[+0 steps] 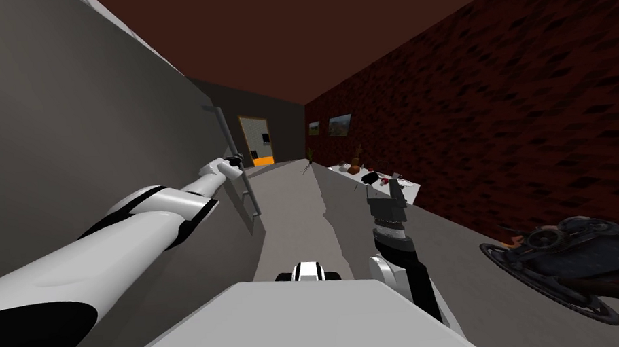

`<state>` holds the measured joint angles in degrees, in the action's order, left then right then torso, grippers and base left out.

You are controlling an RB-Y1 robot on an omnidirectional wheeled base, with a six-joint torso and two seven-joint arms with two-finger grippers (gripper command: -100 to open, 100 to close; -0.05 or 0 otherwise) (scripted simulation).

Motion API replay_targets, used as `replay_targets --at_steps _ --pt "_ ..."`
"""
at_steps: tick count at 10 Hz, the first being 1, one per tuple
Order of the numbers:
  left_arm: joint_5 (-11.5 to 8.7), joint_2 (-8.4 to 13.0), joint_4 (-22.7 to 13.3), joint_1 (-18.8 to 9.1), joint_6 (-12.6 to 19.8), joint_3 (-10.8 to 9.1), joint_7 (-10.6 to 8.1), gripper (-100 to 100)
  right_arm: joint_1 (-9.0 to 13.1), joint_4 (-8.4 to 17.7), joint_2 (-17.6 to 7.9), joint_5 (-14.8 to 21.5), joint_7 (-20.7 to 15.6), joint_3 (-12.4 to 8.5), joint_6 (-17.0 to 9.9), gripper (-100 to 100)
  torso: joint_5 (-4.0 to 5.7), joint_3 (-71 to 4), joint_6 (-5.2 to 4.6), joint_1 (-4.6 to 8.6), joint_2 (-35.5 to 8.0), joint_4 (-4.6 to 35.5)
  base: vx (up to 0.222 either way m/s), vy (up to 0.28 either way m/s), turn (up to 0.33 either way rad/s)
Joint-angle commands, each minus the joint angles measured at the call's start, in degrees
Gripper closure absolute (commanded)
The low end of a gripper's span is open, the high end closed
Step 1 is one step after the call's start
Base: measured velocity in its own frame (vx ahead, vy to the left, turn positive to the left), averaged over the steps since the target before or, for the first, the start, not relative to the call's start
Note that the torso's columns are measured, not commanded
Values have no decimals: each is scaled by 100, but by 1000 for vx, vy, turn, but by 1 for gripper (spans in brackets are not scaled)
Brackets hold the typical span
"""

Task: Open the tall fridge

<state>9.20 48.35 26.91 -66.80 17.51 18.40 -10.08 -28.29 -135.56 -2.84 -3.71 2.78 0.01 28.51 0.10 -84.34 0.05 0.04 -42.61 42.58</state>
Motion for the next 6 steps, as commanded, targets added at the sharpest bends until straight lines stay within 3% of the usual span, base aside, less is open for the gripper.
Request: replay_targets --at_steps 1,2,3,4,5,6 --pt "-499 -35 636 96 105 210 341 100 0 0 0 0 0 0 0 0 -4 7 -2 10 -9 -4 -66 -87 78" --pt "-643 -35 707 96 105 210 341 100 0 0 1 0 0 1 0 0 4 12 -7 31 -16 -4 -61 -82 26" --pt "-802 -56 923 159 151 321 516 100 1 0 1 0 0 1 0 0 9 1 -4 21 -4 4 -80 -76 42" --pt "-935 -56 923 159 151 321 516 100 1 0 1 0 0 1 0 0 8 4 -3 15 -7 6 -54 -62 12" --pt "-1124 -77 1211 221 197 431 690 100 0 0 0 0 0 1 0 0 8 4 2 7 -5 11 -42 -72 59" --pt "-1218 -77 1211 221 197 431 690 100 0 0 1 0 0 1 0 0 7 2 -2 14 -3 5 -38 -57 25"
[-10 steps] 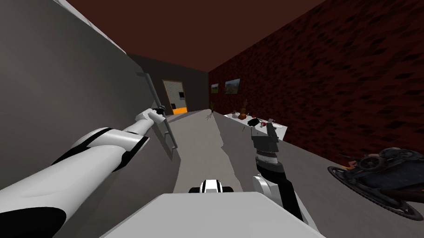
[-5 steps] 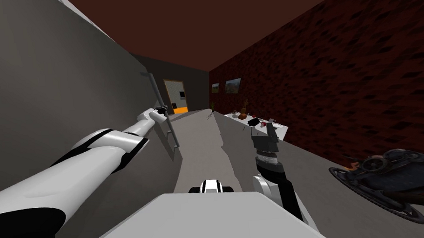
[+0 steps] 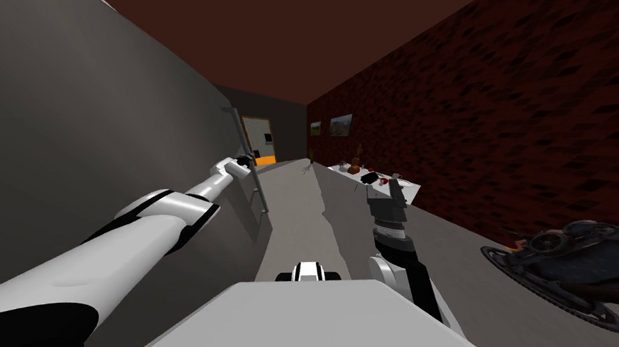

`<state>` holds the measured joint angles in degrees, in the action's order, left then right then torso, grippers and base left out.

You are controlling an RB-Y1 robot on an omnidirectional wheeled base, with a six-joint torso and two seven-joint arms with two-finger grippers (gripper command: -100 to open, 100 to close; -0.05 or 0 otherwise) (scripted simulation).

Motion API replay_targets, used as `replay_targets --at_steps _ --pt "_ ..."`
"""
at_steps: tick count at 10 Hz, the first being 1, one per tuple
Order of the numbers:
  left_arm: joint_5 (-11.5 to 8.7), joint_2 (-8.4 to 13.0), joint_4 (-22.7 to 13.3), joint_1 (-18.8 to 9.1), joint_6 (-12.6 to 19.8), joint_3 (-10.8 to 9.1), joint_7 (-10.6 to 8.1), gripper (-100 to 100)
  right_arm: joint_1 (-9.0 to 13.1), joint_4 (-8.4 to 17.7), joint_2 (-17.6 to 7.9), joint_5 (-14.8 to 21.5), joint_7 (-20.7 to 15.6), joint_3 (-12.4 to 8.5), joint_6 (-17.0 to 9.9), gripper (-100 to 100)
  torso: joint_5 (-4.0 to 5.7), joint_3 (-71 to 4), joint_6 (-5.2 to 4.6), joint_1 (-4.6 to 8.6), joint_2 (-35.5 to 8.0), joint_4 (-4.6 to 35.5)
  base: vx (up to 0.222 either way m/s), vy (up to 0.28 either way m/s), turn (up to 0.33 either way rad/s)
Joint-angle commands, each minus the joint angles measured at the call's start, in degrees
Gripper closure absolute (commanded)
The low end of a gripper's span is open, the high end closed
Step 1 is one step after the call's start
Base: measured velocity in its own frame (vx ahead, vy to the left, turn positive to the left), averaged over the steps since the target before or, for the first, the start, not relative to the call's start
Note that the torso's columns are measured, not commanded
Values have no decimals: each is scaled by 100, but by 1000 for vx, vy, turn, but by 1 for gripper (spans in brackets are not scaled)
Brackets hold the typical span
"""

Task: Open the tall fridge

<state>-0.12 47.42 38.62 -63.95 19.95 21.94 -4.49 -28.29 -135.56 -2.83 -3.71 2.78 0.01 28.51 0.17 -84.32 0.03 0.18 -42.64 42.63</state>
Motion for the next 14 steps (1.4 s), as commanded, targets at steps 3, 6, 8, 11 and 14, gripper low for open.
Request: replay_targets --at_steps 3,6,8,11,14 --pt "-649 -4 328 -1 0 188 306 100 0 0 0 0 0 0 0 0 -8 -4 -9 -5 7 -5 -26 -34 23" --pt "-1225 -46 902 123 93 408 655 100 0 0 0 0 0 0 0 0 -7 -5 -9 -4 6 -6 -53 -66 45" --pt "-1214 -14 908 154 126 421 674 100 1 0 0 0 0 0 0 0 -6 -16 -18 -1 21 -9 -41 -37 6" --pt "-1610 -86 1395 124 113 782 710 100 4 1 -1 0 0 0 -1 0 -19 -3 -42 -1 3 -35 -215 8 -141" --pt "-1806 -117 1622 94 93 957 725 100 1 0 0 0 0 0 0 0 -13 -25 9 -20 36 -9 -158 -37 -68"
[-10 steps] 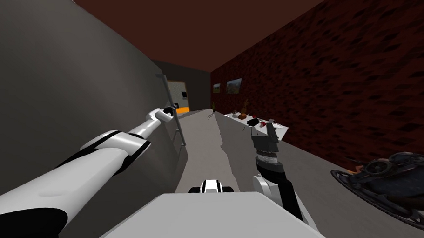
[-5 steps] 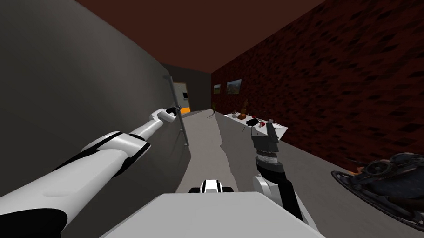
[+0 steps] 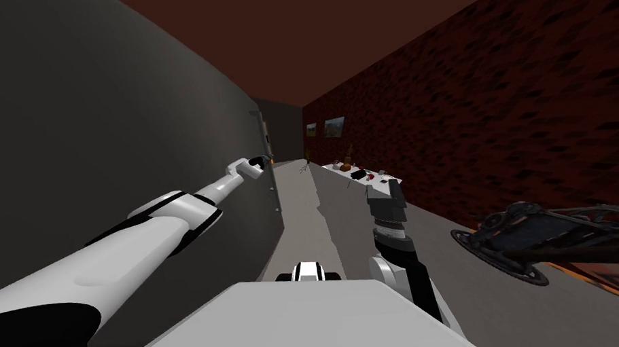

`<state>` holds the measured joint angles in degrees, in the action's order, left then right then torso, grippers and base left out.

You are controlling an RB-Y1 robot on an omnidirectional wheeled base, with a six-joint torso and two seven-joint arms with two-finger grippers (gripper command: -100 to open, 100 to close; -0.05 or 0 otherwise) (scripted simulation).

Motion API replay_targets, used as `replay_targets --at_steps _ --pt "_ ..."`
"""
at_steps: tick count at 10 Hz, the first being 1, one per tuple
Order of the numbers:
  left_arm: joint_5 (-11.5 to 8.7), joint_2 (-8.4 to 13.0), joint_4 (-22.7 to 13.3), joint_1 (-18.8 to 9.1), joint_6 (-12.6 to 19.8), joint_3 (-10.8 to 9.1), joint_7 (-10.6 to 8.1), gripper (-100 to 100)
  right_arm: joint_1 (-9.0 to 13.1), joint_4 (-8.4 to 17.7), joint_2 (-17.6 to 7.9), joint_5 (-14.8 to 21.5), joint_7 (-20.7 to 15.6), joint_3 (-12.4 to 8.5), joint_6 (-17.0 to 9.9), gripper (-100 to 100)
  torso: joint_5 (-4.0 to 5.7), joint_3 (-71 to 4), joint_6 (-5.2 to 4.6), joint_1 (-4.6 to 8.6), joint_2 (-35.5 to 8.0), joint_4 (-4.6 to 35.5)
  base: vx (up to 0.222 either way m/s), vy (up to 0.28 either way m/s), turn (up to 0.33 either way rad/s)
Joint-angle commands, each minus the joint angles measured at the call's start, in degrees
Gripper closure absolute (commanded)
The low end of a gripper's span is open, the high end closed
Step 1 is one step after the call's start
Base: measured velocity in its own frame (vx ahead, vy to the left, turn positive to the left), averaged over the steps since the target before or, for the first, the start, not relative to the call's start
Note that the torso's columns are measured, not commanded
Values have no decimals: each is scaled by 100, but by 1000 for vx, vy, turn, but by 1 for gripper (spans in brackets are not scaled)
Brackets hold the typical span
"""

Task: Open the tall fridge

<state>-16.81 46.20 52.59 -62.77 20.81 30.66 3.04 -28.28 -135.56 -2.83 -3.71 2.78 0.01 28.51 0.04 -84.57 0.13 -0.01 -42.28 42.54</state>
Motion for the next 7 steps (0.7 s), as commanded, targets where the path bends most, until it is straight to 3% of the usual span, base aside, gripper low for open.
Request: replay_targets --at_steps 1,3,4,7 --pt "-235 -11 339 -39 -3 172 -21 100 0 0 0 0 0 0 0 0 -3 6 -15 -2 -12 -4 -175 -26 -75" --pt "-333 -26 453 -54 -13 260 -13 100 0 0 0 0 0 0 0 0 -4 8 -17 0 -12 -1 -138 0 -84" --pt "-476 75 341 -267 131 407 42 -100 0 0 -1 0 0 0 0 0 -7 6 -23 -1 -10 -6 -63 15 -45" --pt "-577 155 417 -388 270 482 30 -100 -3 0 -1 0 0 -1 0 0 -7 -16 -2 -16 24 -22 23 16 0"
